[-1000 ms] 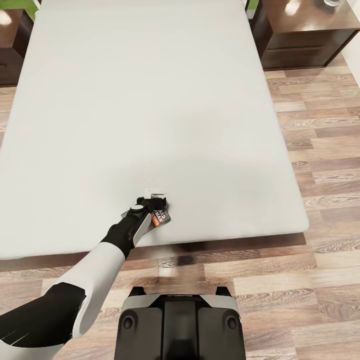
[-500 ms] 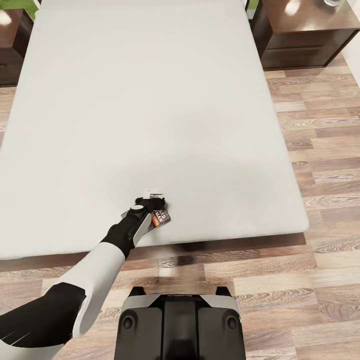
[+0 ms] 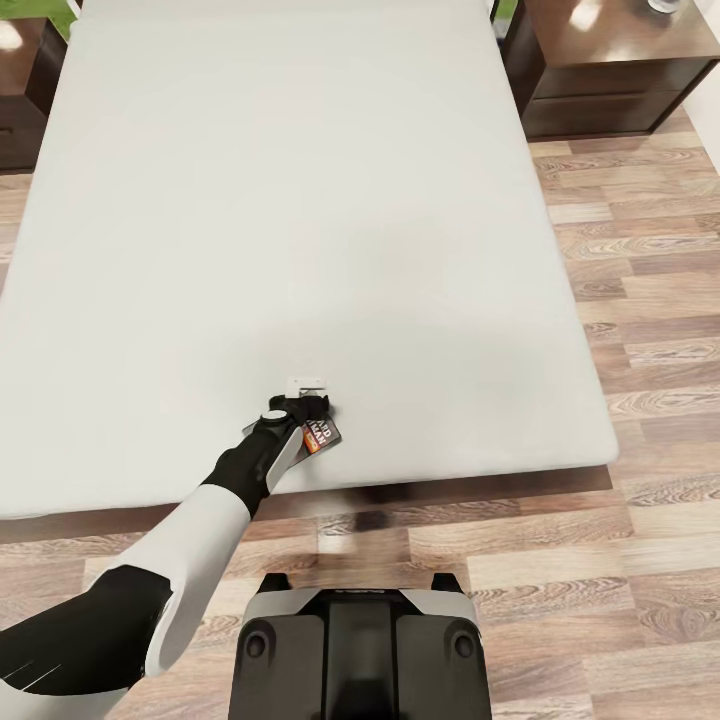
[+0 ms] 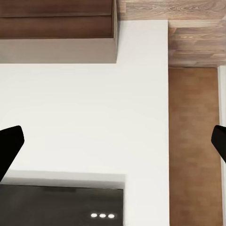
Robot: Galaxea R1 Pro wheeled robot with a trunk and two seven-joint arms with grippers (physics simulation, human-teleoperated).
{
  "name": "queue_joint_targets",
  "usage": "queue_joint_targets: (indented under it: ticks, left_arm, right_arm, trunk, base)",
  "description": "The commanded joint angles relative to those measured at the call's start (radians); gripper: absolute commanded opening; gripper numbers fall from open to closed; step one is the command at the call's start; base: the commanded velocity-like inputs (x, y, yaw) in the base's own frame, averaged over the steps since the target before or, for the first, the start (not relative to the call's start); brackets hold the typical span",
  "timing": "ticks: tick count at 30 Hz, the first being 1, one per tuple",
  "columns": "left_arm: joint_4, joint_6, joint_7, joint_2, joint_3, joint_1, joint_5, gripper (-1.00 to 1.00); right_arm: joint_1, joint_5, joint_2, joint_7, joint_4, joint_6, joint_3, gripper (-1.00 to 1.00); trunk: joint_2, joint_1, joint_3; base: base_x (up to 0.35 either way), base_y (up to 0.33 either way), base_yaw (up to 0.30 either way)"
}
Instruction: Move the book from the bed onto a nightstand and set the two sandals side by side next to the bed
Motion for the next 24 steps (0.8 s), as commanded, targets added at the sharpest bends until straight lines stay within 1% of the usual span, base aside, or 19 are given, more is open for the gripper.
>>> queue_joint_targets:
  ticks: [1, 24]
  left_arm:
    - [-0.001, 0.004, 0.009, 0.001, -0.006, 0.0, 0.011, 1.0]
    - [-0.001, 0.003, 0.009, 0.001, -0.006, 0.0, 0.011, 1.0]
  right_arm:
    - [0.0, 0.007, 0.0, 0.003, 0.002, -0.006, -0.008, 1.0]
    - [0.0, 0.007, 0.0, 0.003, 0.002, -0.006, -0.008, 1.0]
  trunk:
    - [-0.001, 0.0, 0.0]
    - [-0.001, 0.0, 0.0]
  base:
    - [0.0, 0.0, 0.0]
    - [-0.002, 0.0, 0.0]
